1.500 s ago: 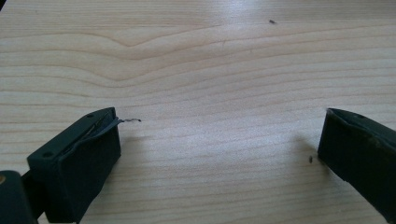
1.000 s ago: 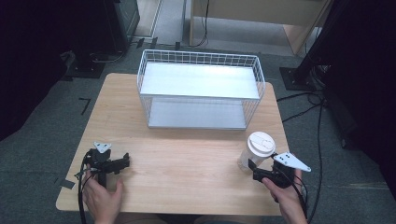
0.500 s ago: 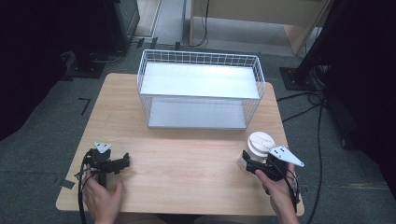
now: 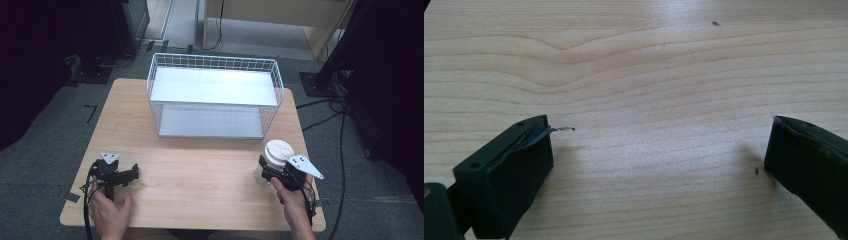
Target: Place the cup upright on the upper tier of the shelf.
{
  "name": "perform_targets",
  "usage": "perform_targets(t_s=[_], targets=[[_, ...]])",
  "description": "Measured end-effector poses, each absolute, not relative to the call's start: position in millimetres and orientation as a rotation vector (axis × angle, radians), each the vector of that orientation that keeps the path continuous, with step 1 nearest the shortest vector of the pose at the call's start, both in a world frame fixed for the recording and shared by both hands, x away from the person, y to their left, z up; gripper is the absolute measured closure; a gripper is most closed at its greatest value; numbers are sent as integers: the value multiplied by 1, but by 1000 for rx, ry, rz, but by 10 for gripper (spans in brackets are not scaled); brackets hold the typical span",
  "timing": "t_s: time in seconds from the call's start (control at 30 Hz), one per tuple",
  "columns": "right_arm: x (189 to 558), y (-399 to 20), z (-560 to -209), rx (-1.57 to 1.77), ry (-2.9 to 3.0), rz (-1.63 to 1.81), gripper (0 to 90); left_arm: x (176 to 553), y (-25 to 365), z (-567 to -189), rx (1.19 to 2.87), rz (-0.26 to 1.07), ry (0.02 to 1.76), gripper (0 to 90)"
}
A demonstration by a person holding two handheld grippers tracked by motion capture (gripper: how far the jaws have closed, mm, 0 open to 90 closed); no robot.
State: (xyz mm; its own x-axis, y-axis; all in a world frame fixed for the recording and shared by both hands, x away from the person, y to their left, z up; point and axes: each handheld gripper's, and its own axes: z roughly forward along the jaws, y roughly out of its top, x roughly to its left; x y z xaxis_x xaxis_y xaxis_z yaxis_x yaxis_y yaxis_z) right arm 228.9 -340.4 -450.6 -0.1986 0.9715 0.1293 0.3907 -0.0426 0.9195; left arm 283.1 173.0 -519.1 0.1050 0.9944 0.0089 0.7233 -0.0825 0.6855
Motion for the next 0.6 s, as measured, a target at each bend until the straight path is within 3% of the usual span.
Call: perform_targets(t_s=[0.6], targets=[[233,-333,-430,1407,1601,1298,157,283,173,-519,1862,674,1671,0]])
